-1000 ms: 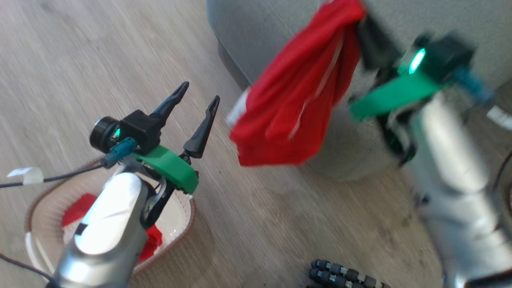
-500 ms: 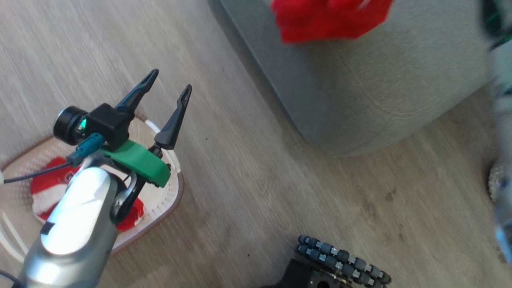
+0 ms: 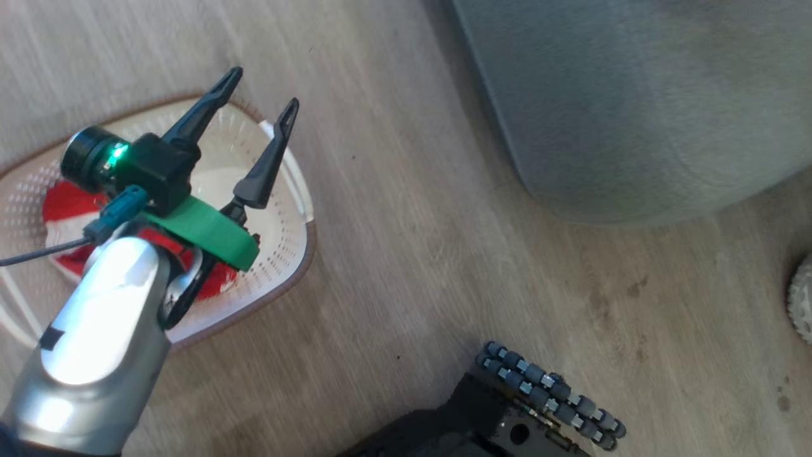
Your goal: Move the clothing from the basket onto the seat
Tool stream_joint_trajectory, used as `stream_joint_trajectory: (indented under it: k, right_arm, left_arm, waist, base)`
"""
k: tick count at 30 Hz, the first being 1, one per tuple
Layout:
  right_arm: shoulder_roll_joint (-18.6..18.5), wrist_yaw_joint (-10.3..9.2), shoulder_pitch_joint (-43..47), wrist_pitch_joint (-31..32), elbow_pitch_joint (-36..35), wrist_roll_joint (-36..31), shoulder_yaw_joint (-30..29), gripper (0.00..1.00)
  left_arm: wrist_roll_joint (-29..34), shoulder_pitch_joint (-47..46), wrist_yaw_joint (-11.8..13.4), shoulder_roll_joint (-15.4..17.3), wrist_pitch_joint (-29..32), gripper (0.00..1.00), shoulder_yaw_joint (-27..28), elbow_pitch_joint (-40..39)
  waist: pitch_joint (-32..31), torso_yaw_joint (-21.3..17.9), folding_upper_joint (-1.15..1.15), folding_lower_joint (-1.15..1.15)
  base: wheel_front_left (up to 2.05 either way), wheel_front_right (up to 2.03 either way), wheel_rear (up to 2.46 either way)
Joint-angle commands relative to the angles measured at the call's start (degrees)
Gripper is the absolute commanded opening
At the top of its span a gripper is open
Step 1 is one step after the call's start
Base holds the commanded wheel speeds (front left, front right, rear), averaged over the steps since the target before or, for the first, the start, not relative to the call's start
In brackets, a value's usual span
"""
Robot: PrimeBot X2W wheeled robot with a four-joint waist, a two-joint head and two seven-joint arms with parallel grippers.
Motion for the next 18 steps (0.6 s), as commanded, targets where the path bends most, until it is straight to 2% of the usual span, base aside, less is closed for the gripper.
stream_joint_trajectory:
  k: [1, 5, 9, 15, 18]
  right_arm:
    - [-2.4, -0.03, -1.7, 0.7, -1.4, -0.9, -2.4, 0.00]
    - [-4.3, -0.03, -2.2, 2.6, -1.6, -3.5, -9.5, 0.00]
    - [-4.1, -0.03, 1.5, 4.5, -2.6, -5.7, -17.3, 0.00]
    - [-1.3, -0.03, 11.8, 7.0, -2.8, -8.9, -30.7, 0.00]
    - [0.9, -0.03, 15.7, 6.8, -1.2, -10.1, -35.6, 0.00]
  left_arm:
    - [0.4, -1.5, -0.1, 1.2, -0.3, 1.00, 1.0, -2.2]
    - [0.4, -2.1, -0.1, 1.4, -0.3, 1.00, 0.1, -2.4]
    - [0.3, -2.6, -0.1, 1.5, -0.3, 1.00, -0.9, -2.4]
    - [0.2, -3.1, -0.1, 1.9, -0.3, 1.00, -3.3, -2.0]
    - [-0.1, -3.1, -0.1, 1.9, -0.3, 1.00, -2.5, -1.8]
  waist:
    - [2.0, 1.7, 0.00, -0.01]
    - [3.8, 3.2, 0.00, -0.01]
    - [5.6, 4.6, 0.00, -0.01]
    - [8.3, 6.8, 0.00, -0.01]
    - [9.1, 7.6, 0.00, -0.01]
  base:
    - [0.00, 0.00, 0.00]
    - [0.00, 0.00, 0.00]
    - [0.00, 0.00, 0.00]
    - [0.00, 0.00, 0.00]
    - [0.00, 0.00, 0.00]
